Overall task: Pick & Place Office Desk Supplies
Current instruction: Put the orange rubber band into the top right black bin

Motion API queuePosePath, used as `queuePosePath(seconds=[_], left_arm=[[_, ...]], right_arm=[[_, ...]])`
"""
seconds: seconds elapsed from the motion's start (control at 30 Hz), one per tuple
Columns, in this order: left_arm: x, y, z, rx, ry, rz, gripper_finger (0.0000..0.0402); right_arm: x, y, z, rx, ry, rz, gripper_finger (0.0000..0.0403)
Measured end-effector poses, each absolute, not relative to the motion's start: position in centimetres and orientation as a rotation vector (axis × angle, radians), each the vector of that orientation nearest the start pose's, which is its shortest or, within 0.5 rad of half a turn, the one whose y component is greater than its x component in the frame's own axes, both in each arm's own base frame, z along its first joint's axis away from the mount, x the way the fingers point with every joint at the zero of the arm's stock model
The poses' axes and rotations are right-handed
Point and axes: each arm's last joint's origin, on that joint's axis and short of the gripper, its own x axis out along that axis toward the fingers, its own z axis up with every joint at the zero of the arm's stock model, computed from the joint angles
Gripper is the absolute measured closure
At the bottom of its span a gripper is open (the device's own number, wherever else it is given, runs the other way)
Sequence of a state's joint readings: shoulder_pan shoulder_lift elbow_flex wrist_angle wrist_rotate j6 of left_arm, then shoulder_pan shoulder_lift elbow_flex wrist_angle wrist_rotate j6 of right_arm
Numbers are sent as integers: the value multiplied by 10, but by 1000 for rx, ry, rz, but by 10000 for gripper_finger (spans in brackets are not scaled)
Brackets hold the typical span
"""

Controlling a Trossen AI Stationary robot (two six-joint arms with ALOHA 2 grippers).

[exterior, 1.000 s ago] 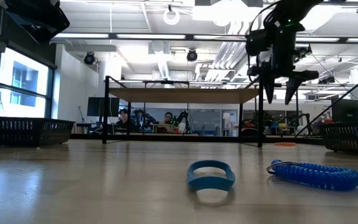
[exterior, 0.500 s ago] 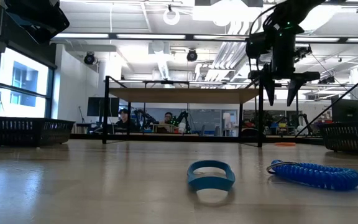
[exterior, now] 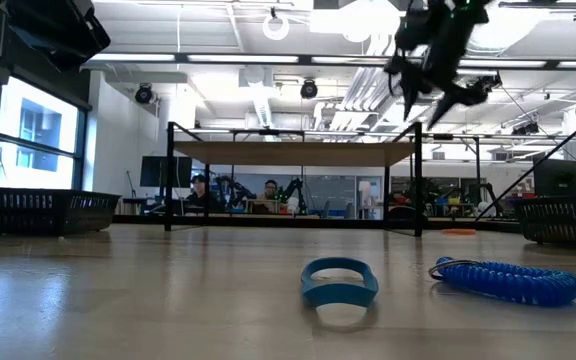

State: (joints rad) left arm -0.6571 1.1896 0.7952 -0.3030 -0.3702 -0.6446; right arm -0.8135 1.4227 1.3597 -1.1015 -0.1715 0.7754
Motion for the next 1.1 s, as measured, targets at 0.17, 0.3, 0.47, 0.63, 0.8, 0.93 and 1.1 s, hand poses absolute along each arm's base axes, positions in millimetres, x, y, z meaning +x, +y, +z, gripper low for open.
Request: queuePosePath(seconds=[0.17,0.3,0.47,0.63,0.8,0.93,1.1], left_arm=[[201,-136,247,-218,680,-61,287],[206,-125,246,-226,688,-9,287],[210,-107,241,-210,748,83,287],[214,-91,238,-193,785,153,287],[218,-78,243,-173,755,162,287],[219,-65,247,-185,748,172,287],[223,-49,249,-187,732,202,287]], right_arm=[[184,-199,360,1173,660,-950,196],[175,-209,379,1184,567,-965,196],[152,-227,392,1187,473,-991,196],[137,-246,403,1072,359,-945,196],[132,-268,412,943,221,-924,196],[138,-296,399,941,263,-900,196],[147,-326,374,935,472,-948,196]])
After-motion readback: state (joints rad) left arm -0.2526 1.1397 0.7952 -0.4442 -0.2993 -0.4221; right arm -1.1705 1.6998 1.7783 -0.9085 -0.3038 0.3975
